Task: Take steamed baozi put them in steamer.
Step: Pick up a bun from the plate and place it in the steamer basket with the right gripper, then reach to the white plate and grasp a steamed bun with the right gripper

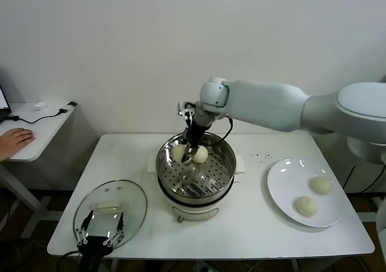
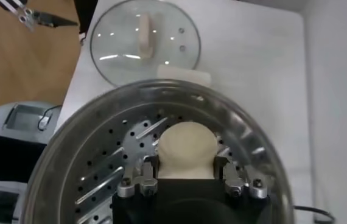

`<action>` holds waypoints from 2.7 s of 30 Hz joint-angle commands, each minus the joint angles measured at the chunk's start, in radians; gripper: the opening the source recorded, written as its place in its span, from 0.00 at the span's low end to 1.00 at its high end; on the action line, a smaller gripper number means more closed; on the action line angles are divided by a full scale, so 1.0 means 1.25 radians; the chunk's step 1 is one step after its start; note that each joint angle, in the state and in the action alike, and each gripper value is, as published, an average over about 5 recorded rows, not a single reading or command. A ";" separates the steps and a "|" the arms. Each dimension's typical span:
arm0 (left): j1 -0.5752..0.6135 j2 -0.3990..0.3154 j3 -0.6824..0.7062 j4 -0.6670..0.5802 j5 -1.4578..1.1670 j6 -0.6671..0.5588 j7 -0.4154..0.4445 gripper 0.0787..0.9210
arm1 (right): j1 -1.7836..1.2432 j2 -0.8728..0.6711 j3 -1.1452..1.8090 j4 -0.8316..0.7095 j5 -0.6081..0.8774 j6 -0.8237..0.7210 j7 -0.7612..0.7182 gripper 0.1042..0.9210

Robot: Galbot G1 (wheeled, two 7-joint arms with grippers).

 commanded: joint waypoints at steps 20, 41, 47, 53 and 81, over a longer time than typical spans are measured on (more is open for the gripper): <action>-0.012 0.001 0.000 0.017 -0.001 0.001 -0.001 0.88 | 0.003 -0.030 0.012 0.027 -0.030 0.009 0.011 0.87; -0.013 -0.015 0.003 -0.008 0.006 0.006 -0.004 0.88 | 0.196 -0.694 -0.043 0.354 -0.355 0.154 -0.137 0.88; -0.010 -0.023 -0.004 -0.005 0.009 0.003 -0.007 0.88 | -0.065 -0.815 0.115 0.338 -0.520 0.167 -0.147 0.88; -0.013 -0.027 -0.010 0.004 0.011 0.002 -0.008 0.88 | -0.239 -0.838 0.206 0.268 -0.625 0.199 -0.139 0.88; -0.015 -0.030 -0.017 0.026 0.030 0.000 -0.012 0.88 | -0.556 -0.676 0.497 0.100 -0.717 0.205 -0.106 0.88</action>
